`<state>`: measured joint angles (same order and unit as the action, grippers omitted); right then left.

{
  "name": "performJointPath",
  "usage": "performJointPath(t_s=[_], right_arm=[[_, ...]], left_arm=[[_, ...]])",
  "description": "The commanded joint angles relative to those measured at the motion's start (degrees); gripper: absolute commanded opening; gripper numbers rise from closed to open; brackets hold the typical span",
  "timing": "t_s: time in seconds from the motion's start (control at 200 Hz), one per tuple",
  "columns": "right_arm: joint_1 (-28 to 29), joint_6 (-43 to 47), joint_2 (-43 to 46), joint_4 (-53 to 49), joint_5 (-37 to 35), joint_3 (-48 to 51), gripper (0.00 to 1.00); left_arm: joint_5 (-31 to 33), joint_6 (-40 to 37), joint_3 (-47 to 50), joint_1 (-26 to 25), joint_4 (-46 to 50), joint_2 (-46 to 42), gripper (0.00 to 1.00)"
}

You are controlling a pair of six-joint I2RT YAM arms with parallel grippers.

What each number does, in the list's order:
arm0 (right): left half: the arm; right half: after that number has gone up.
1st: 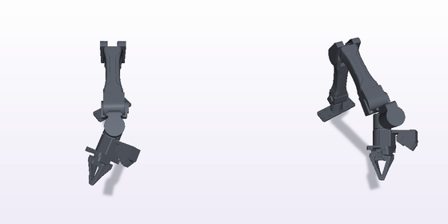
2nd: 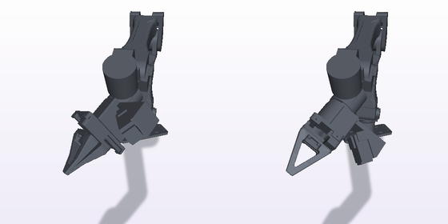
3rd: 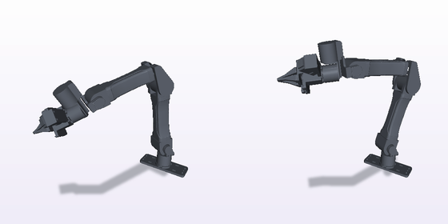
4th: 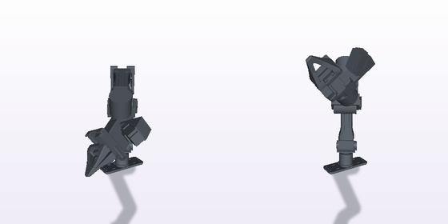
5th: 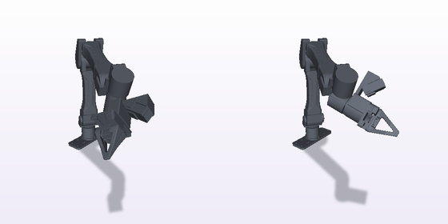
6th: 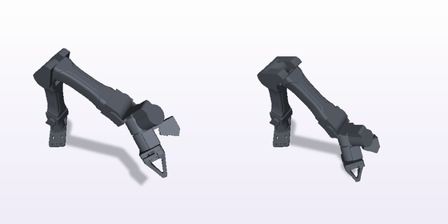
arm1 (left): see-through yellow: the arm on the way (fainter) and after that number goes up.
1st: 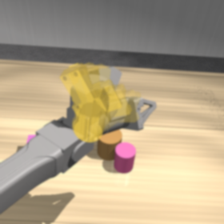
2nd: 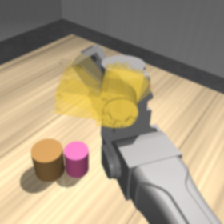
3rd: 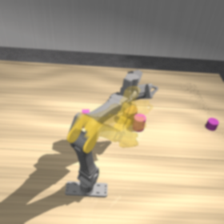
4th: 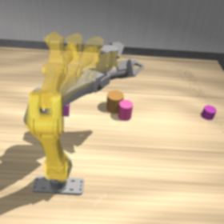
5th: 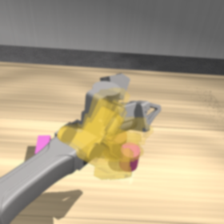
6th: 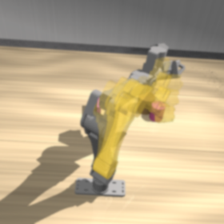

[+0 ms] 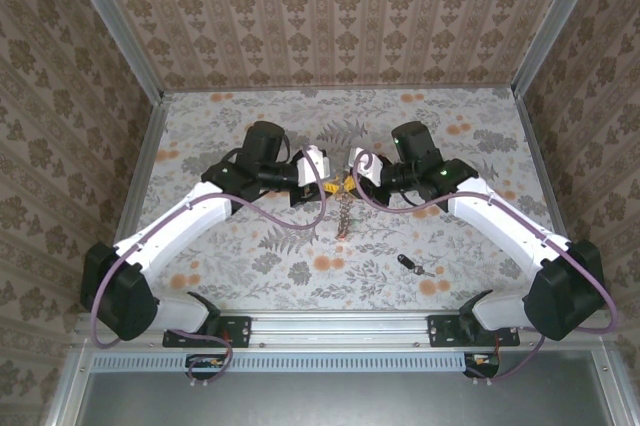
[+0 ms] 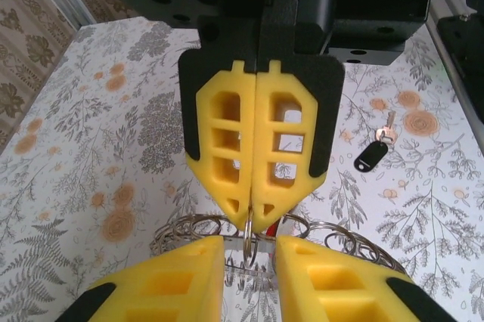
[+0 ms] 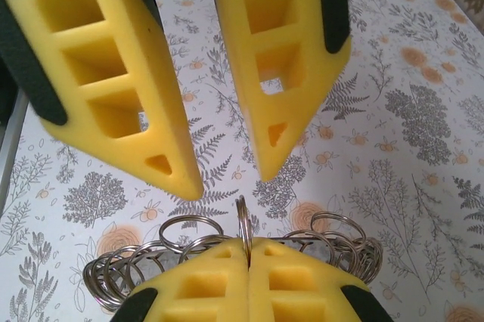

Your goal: Put the keys on the keyring

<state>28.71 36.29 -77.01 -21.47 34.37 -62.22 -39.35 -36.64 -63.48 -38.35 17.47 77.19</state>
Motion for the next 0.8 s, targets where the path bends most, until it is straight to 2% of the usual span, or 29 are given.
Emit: performJointPath(t_s=[0.0,0.075,0.465,0.63,0.795], right_arm=[[0.6,1.3,0.5,-1.3,-1.1,-2.3,0.0],[1.0,1.4,0.6,-1.3,-1.1,-2.4,0.0],[1.4,0.9,1.2,-0.1,-1.4,-2.0,0.0],[1.4,-0.1,2.3,2.7,1.6,-0.7,0.0],[1.3,-1.0,2.8,4.6,2.5,0.0,0.0]], left_arm=[[2.1,-3.4,-2.7,-1.1,4.6,1.4,0.25],[4.1,-3.4,-3.2,-1.3,4.7,2.1,0.25],[4.4,-4.3,-4.5,-1.8,6.0,3.4,0.25],[4.0,-4.7,-5.4,-1.9,6.8,4.3,0.2],[4.3,-4.7,-5.6,-2.0,7.1,4.4,0.21]])
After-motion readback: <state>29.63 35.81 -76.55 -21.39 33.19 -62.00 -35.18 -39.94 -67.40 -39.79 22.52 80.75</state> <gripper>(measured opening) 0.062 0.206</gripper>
